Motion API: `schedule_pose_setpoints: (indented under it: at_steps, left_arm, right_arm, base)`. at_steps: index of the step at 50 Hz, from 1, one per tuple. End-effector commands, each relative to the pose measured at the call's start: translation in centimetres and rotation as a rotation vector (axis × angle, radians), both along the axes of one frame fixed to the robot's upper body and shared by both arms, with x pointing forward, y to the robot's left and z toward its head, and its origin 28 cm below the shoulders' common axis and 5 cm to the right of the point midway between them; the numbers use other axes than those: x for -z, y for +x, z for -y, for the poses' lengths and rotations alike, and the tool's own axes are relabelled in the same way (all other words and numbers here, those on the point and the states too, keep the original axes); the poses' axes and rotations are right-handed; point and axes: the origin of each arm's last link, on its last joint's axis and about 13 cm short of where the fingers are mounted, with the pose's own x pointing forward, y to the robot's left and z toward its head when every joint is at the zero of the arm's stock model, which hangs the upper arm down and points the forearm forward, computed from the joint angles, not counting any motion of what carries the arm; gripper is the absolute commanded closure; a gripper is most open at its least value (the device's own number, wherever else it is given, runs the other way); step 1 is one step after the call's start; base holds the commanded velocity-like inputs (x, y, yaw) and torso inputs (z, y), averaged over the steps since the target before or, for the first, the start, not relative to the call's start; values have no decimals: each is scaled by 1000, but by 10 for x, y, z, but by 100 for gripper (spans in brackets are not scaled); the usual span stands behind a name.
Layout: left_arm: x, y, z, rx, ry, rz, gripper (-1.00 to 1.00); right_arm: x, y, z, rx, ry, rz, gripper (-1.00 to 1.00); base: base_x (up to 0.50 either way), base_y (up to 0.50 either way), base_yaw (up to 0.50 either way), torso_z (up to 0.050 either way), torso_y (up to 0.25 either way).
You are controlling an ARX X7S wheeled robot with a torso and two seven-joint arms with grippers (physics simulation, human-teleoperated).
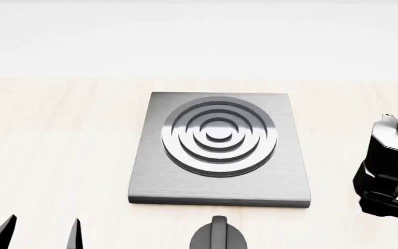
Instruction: Put the moka pot on the stove.
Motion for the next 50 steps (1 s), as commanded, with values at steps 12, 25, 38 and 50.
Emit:
schedule_pose_setpoints:
  at_steps: [12,25,38,50]
  left_arm:
    - [0,1,0,1,3,-1,-100]
    - [-2,4,0,3,5,1,-100]
    - [-1,7,1,1,6,-1,-100]
    - [-1,7,1,3,7,-2,-100]
  right_arm:
    - [8,4,5,-23,35,16,-100]
    - [9,8,6,-20,37,24,-100]
    - [7,14,9,-7,28,20,-100]
    - [7,17,10,-8,25,26,-100]
  base:
    - [0,0,0,0,0]
    - [0,0,0,0,0]
    - [0,0,0,0,0]
    - [0,0,0,0,0]
